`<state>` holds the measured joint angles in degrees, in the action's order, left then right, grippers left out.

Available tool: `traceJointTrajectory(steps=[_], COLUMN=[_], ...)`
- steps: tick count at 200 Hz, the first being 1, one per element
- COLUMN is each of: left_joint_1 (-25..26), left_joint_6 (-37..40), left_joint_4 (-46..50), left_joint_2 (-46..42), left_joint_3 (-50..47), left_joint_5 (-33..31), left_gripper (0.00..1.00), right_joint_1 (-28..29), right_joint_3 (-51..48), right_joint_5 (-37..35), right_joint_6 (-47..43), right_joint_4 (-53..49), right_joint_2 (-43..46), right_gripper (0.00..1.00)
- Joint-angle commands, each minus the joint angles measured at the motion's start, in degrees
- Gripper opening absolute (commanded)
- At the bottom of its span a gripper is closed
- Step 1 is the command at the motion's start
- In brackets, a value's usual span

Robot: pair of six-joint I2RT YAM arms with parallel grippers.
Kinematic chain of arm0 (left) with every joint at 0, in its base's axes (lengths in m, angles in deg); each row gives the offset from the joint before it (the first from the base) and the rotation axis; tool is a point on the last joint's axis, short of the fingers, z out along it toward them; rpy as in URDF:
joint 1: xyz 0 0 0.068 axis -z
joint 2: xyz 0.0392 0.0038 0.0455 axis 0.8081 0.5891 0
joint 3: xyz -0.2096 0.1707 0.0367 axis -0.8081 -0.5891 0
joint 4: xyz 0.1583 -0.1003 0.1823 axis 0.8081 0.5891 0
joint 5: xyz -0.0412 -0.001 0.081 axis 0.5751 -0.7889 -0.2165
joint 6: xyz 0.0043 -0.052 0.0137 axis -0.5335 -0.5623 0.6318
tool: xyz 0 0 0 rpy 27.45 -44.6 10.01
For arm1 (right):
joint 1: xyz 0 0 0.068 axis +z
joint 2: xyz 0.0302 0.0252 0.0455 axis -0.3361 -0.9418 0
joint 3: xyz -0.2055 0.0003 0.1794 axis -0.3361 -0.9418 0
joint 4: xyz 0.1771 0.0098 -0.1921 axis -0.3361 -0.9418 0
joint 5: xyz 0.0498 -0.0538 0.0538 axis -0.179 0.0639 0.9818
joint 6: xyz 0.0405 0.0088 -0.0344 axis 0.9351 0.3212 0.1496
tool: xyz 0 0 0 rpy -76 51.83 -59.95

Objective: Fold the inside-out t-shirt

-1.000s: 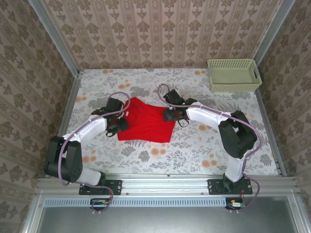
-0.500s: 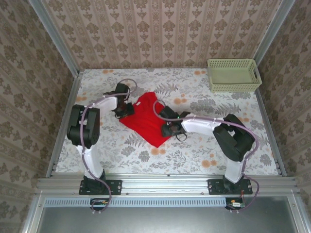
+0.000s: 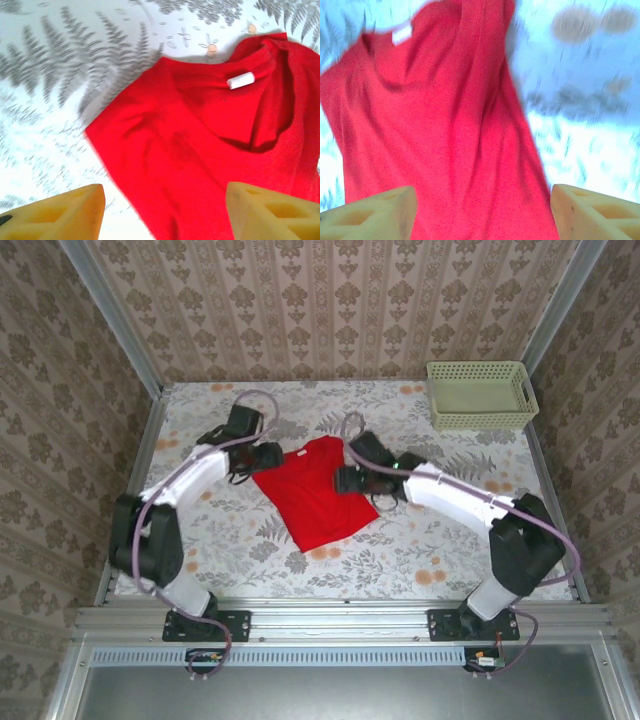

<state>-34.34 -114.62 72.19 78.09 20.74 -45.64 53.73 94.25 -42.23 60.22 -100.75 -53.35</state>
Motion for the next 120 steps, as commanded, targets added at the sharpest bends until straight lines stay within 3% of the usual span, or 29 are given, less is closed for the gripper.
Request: traceJointTrajectory(steps=[1, 50, 120], left_joint_1=[-1.2, -3.64, -3.71], left_joint_6=[-8.8, -11.6, -10.91], left_joint_4=[-7.86, -19.82, -22.92], left_joint_2=[-2.23, 4.94, 16.69], left_joint_3=[-9.3, -12.22, -5.51], left_joint_5=[2.95, 9.93, 12.42], left_gripper=[0.67, 0.68, 0.61], right_joint_1=[-3.34, -7.44, -7.9], right_joint_3=[7.31, 24.54, 34.5], right_joint_5=[4.52, 8.96, 15.48], right_joint_6=[-7.07, -11.99, -11.51], right_joint_4=[-2.54, -6.46, -8.81], right_joint_2=[-9.05, -26.26, -37.64], right_gripper=[0.74, 0.74, 0.72])
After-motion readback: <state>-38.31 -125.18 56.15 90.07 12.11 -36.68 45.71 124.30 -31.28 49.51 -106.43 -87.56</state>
